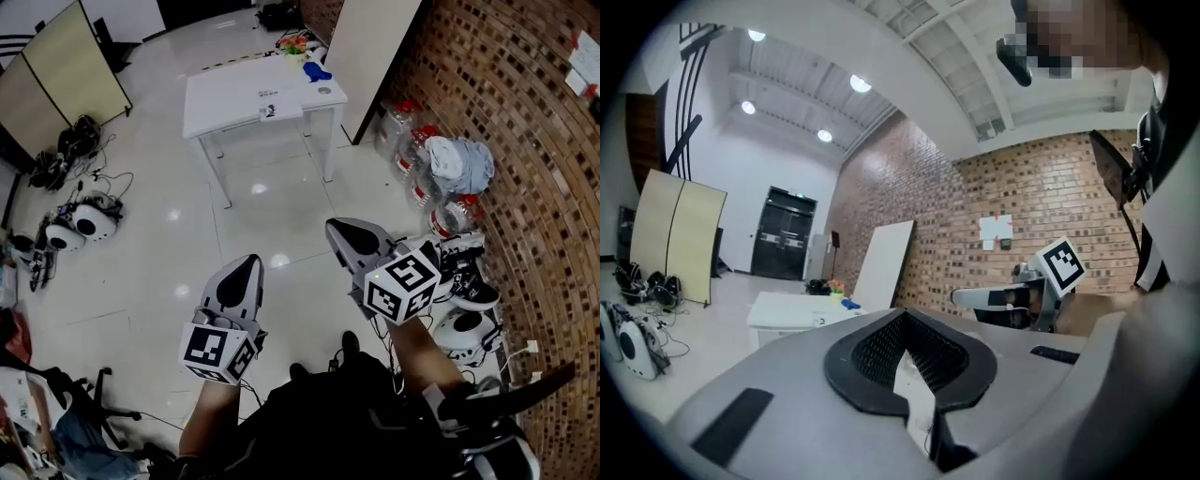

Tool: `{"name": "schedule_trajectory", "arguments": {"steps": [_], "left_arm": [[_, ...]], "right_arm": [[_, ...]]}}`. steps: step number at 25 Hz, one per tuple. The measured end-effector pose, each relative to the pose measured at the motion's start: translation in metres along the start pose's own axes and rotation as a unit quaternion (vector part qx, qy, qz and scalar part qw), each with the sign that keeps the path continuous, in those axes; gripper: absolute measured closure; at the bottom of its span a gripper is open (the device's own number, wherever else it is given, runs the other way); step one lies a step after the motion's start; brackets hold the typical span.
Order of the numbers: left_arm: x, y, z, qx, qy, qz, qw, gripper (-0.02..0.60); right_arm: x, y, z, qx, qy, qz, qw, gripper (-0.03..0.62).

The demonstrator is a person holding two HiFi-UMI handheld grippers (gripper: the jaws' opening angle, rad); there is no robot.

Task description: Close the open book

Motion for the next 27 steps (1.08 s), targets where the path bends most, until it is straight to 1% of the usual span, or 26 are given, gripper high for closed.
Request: {"name": "schedule_trajectory", "arguments": {"steps": [4, 11, 15, 27], "left_arm": [[0.006, -0.013, -0.005, -0.005, -0.003, -0.003, 1.0, 0.586], [0.002, -0.043, -0.014, -0.008, -0.015, -0.009, 0.9998, 0.586], [-0.003, -0.056, -0.014, -0.009, -0.014, -0.012, 0.9998, 0.586], [-0.016, -0.076, -0.013, -0.009, -0.014, -0.026, 0.9995, 0.586]], "right_arm": [[0.014, 0.002, -0.002, 0.008, -0.001, -0.001, 1.0, 0.594], [0.046, -0.007, -0.009, 0.012, -0.005, -0.009, 1.0, 0.594], [0.057, -0.014, -0.01, 0.013, -0.004, -0.013, 1.0, 0.594], [0.072, -0.031, -0.015, 0.014, -0.009, -0.022, 1.0, 0.594]]}}
Point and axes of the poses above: the fingertips, and each gripper's own axes: x backward along the fingers, y to its left, z out of its underside, the point moved 5 cm from there along x, backward along the fingers, and after that the axes turned 4 degrees about -y, right-handed, at the moved point
